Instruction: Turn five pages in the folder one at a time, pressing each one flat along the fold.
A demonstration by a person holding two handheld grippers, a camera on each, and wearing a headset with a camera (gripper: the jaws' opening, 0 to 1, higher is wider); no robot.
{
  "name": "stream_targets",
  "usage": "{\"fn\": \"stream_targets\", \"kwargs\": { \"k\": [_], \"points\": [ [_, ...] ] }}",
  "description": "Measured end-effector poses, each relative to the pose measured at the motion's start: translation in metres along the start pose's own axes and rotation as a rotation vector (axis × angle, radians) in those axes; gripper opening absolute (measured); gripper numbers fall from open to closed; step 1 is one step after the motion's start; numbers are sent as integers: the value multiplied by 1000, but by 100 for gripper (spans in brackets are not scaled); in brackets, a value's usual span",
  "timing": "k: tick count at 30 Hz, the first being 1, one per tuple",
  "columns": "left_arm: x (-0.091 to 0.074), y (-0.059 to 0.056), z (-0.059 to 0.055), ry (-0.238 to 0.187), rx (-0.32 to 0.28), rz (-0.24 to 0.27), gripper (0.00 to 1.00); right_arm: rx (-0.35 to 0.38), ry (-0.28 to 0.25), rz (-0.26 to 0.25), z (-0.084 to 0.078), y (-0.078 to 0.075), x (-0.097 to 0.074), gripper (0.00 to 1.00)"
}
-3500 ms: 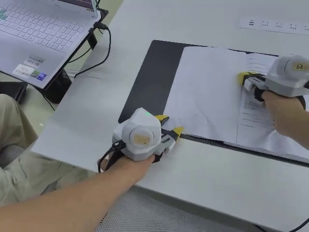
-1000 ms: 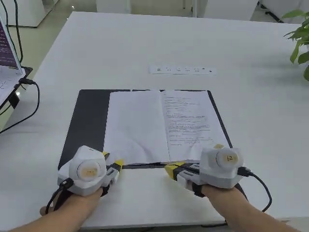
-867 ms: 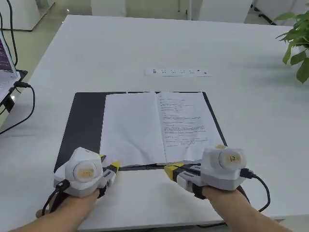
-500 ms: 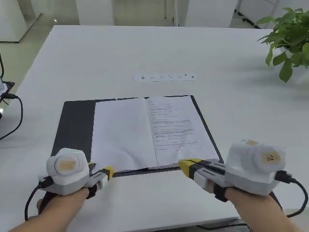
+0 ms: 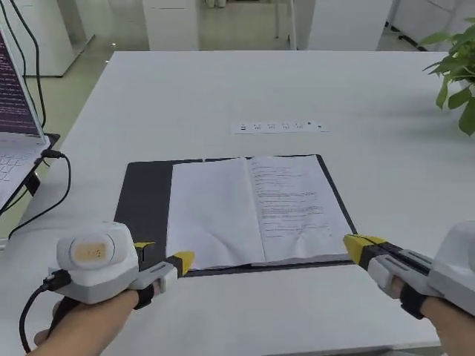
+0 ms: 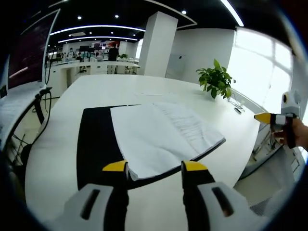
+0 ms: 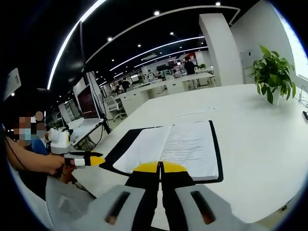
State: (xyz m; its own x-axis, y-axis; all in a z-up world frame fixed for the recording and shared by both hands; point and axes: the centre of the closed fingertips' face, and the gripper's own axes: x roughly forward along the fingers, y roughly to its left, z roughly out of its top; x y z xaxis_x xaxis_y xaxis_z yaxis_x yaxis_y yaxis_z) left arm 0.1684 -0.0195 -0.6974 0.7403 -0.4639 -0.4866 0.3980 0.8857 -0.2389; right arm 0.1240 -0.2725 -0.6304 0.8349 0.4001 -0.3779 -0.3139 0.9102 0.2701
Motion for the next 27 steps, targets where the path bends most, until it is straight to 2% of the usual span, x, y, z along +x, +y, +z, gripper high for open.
{"fn": "stream_targets", "kwargs": {
  "k": [4,7,11,14,16,21,22,25,27],
  "points": [
    [-20,0,11,-29,-24,14,49,-16,-7,-26,4,-11,-4,0],
    [-38,-2,20,-42,-5,40,55,-37,7,-52,5,-23,-6,3],
    [-57,-2,30,-74,2,68,65,-46,14,-81,6,-38,-7,24],
    [-67,-2,33,-84,-3,84,71,-40,19,-93,6,-44,-8,34],
    [-73,-2,33,-83,5,97,78,-35,20,-93,6,-47,-8,41],
    [-84,-4,25,-64,1,118,96,-54,46,-76,-1,-48,-5,70],
    [-86,-4,24,-58,7,125,99,-51,47,-75,-3,-49,-4,79],
    [-91,-6,22,-57,11,127,99,-60,38,-70,-4,-50,-4,94],
    [-93,-9,21,-47,10,123,99,-49,37,-53,-6,-52,-4,98]
  ]
}}
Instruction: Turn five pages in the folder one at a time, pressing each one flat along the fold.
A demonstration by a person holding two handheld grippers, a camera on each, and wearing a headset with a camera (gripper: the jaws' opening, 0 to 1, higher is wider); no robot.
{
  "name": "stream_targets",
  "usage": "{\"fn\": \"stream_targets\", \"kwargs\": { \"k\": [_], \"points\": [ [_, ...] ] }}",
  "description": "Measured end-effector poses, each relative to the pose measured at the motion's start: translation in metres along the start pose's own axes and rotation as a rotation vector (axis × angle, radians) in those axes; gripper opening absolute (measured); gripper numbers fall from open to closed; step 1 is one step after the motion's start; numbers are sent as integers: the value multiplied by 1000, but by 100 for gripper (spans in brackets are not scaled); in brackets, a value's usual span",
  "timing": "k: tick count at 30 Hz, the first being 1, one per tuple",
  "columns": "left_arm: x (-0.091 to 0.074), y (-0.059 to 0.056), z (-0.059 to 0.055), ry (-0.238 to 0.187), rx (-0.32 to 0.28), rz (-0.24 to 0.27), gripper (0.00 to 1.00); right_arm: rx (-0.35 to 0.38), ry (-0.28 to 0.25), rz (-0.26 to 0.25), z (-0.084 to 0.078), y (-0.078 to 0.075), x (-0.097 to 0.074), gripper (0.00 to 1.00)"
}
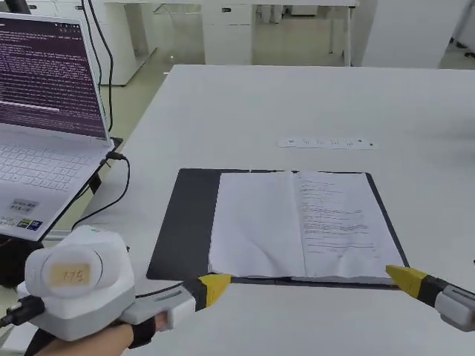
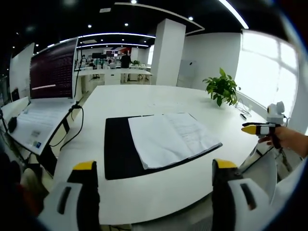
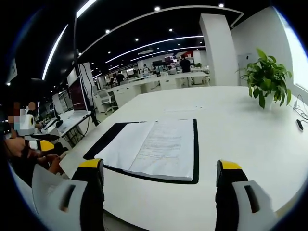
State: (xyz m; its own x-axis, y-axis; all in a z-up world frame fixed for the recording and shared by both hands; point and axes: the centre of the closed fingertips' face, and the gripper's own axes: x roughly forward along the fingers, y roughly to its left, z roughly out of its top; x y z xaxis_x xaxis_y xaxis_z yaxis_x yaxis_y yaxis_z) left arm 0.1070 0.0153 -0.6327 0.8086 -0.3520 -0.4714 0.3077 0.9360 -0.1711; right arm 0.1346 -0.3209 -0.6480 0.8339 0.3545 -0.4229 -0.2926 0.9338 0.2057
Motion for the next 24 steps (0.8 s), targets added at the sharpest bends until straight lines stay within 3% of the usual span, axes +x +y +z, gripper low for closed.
{"fn": "stream_targets", "kwargs": {
  "k": [4,14,24],
  "points": [
    [-3,-3,0,8,54,13,99,11,-8,16,0,-1,-2,100],
    [1,-11,7,5,68,16,99,30,-10,39,-1,-1,-1,98],
    [31,-27,7,35,111,-15,99,29,-1,78,-4,7,-1,95]
  ]
}}
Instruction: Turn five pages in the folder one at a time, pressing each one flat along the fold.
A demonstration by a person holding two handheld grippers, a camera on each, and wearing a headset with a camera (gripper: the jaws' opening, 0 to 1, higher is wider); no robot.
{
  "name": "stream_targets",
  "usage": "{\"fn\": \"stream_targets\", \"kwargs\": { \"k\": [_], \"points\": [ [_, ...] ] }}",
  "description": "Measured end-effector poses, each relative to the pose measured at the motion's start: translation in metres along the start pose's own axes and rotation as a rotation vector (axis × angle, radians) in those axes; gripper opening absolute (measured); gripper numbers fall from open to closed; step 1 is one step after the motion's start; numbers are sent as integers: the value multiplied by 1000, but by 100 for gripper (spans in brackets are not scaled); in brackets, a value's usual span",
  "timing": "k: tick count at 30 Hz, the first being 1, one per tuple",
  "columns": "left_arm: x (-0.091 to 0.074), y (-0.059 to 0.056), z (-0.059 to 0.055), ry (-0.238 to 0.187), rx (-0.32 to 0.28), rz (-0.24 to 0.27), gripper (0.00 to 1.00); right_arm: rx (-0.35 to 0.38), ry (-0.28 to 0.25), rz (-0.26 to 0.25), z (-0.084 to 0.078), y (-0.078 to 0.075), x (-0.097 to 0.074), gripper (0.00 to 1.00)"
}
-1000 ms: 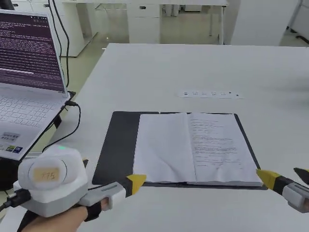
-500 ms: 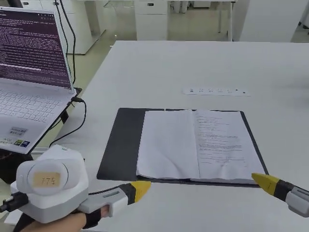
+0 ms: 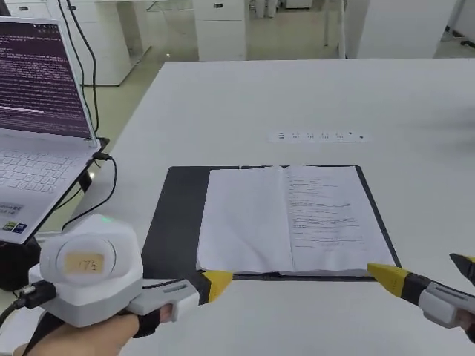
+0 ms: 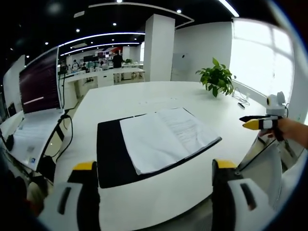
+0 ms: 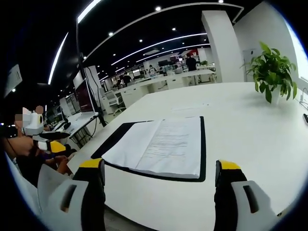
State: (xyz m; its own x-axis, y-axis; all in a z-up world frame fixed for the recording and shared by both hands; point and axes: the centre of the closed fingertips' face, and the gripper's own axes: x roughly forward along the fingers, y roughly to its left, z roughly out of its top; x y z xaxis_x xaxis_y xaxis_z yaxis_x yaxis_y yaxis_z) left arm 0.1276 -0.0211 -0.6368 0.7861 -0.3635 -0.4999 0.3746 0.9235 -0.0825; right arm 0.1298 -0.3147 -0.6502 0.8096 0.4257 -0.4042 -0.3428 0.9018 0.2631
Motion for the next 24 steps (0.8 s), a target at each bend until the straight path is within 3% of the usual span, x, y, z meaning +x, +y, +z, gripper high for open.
{"fn": "stream_targets", "kwargs": {
  "k": [3,7,18,24],
  "points": [
    [13,-9,2,6,13,-22,94,8,-3,8,-1,2,0,94],
    [37,-26,2,23,24,-59,95,8,-5,16,-3,4,0,94],
    [107,-84,-5,80,102,-169,88,1,-2,37,-10,8,-3,92],
    [133,-107,-6,93,121,-202,85,16,-15,32,-8,4,-6,91]
  ]
}}
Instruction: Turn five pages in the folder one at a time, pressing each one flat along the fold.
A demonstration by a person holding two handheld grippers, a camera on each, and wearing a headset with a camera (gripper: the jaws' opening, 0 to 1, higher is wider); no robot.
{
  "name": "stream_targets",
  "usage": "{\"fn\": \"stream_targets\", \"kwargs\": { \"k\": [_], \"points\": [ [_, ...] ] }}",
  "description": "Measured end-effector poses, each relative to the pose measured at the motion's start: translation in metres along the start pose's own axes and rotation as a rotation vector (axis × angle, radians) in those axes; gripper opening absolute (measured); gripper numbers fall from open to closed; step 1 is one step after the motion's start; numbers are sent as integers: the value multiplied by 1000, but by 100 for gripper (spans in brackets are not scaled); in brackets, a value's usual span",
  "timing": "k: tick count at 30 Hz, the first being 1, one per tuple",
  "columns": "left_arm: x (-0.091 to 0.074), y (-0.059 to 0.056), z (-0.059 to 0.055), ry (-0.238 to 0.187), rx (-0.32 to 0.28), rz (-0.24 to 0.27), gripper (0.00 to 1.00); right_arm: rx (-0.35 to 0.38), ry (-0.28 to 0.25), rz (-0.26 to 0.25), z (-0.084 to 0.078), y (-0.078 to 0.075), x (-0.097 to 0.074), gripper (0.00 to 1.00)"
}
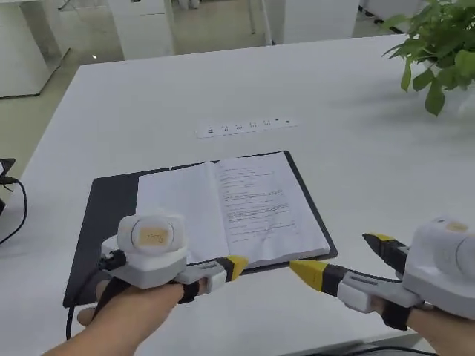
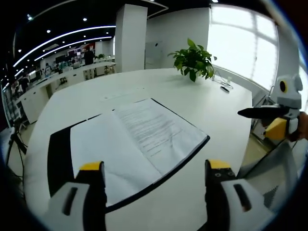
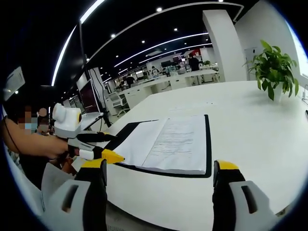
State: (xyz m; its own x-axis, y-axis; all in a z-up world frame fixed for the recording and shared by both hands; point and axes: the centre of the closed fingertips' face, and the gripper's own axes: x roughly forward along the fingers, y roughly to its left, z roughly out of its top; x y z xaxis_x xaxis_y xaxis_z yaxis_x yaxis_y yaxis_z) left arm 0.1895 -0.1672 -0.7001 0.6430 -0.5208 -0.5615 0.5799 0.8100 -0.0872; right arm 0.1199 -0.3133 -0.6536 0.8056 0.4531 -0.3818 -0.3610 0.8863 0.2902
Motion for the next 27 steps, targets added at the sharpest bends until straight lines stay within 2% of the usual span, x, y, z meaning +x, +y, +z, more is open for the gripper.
{"fn": "stream_targets", "kwargs": {
  "k": [8,13,16,18,23,27],
  "points": [
    [35,-18,0,23,9,-26,82,25,-8,-5,-1,-4,-2,89],
    [53,-27,2,23,15,-38,81,33,-3,-6,-3,-5,-3,89],
    [67,-35,6,5,24,-48,80,32,2,-4,-5,-6,-3,88],
    [77,-40,8,-8,51,-53,78,35,1,-5,-6,-7,-3,87],
    [95,-52,12,-21,59,-68,70,38,-4,-1,-5,-8,-3,85],
    [107,-57,16,-36,38,-74,64,36,1,2,-6,-9,-1,84]
  ]
}}
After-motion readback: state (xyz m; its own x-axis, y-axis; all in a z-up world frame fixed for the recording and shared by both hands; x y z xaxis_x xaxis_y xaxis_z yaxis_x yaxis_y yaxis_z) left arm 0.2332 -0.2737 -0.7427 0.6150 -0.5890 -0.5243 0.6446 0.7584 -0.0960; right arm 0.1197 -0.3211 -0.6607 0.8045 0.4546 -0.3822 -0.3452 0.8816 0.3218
